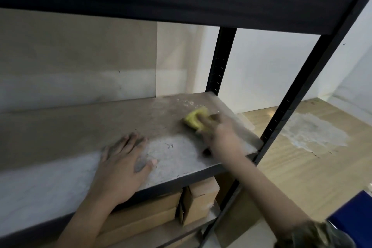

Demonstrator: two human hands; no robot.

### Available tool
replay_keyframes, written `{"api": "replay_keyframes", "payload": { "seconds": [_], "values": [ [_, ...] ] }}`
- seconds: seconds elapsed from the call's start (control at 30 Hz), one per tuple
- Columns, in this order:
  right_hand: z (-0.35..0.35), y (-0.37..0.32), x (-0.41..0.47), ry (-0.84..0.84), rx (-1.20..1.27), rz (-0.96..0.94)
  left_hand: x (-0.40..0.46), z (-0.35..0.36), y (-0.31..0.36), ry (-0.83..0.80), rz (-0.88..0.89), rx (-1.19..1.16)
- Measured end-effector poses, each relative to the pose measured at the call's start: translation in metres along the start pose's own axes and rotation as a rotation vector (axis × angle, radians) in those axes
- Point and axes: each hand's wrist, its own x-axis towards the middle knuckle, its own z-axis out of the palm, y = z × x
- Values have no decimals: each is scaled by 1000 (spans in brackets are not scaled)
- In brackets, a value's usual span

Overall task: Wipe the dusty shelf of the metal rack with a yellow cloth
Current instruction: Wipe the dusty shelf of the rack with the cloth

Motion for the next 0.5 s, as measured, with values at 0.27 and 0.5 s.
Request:
{"api": "replay_keyframes", "payload": {
  "seconds": [0.27,0.5],
  "values": [
    [4,48,15,-114,-226,125,0,1,-1,1,-3,9],
    [1,17,27,-93,-35,-89,0,1,1,32,-30,-3]
  ]
}}
